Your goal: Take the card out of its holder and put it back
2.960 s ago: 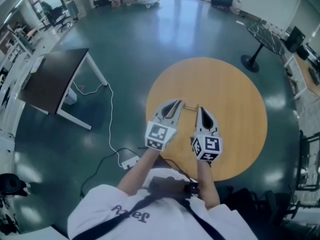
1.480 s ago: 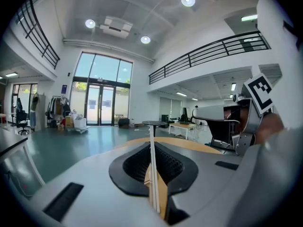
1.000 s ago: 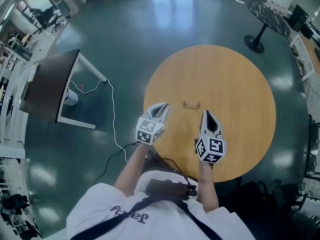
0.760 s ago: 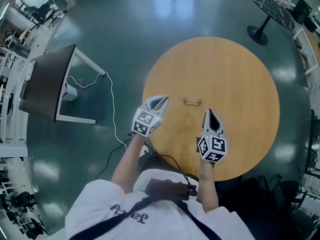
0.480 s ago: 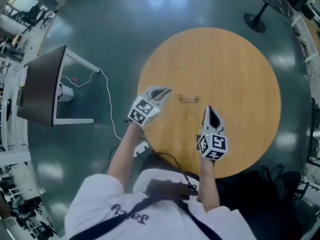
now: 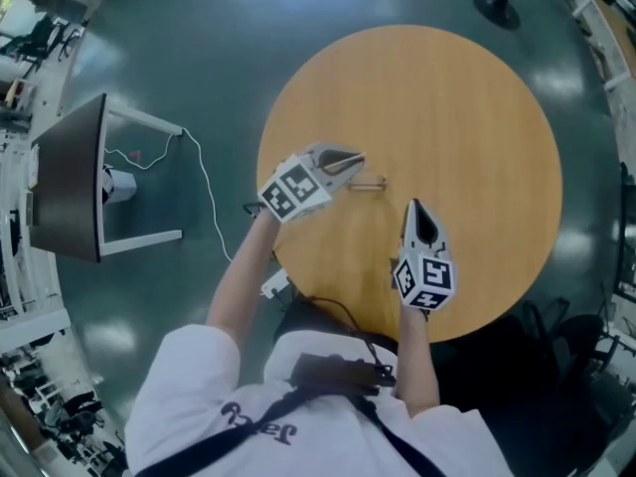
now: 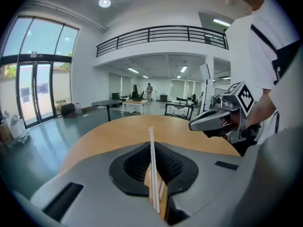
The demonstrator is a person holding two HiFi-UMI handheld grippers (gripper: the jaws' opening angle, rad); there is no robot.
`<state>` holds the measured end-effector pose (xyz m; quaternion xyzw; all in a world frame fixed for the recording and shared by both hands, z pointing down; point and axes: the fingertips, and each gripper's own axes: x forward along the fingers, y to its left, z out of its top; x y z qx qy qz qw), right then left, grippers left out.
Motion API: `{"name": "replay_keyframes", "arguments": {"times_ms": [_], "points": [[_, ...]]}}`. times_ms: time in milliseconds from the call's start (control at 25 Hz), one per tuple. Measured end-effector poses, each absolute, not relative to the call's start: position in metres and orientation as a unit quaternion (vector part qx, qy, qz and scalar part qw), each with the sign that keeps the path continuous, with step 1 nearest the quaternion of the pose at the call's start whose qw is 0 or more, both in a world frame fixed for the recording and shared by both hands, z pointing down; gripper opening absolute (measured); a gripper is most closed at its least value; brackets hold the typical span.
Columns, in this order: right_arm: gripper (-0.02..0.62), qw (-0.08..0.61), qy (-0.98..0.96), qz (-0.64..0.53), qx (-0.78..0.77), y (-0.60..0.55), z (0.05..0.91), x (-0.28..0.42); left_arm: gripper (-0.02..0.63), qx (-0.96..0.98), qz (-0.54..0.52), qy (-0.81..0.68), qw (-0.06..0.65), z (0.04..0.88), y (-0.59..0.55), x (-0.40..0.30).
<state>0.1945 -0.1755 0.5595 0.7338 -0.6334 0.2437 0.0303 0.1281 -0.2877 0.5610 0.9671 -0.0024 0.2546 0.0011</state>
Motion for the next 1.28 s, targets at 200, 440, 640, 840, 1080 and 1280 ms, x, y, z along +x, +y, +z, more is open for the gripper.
{"name": "replay_keyframes", "arguments": {"times_ms": [200,440,640,840,1080,1280], "points": [[0.018,0.033,-0.632,0.252,0.732,-0.178,0.564,0.198,0.025,0.962,0.268,0.057,-0.007,0.568,-0.268,0.145],[0.018,0.043,-0.633,0.262,0.727,-0.179,0.571,0.192,0.026,0.957,0.272,0.102,-0.009,0.576,-0.257,0.152],[0.018,0.047,-0.631,0.267,0.727,-0.181,0.574,0.189,0.025,0.954,0.272,0.128,-0.009,0.58,-0.254,0.158],[0.018,0.043,-0.63,0.269,0.728,-0.177,0.574,0.193,0.025,0.948,0.287,0.139,-0.01,0.59,-0.246,0.165],[0.018,0.046,-0.628,0.274,0.727,-0.173,0.576,0.192,0.025,0.946,0.291,0.142,-0.01,0.596,-0.246,0.17],[0.018,0.047,-0.627,0.276,0.727,-0.173,0.579,0.193,0.025,0.945,0.294,0.144,-0.009,0.596,-0.248,0.169]]}}
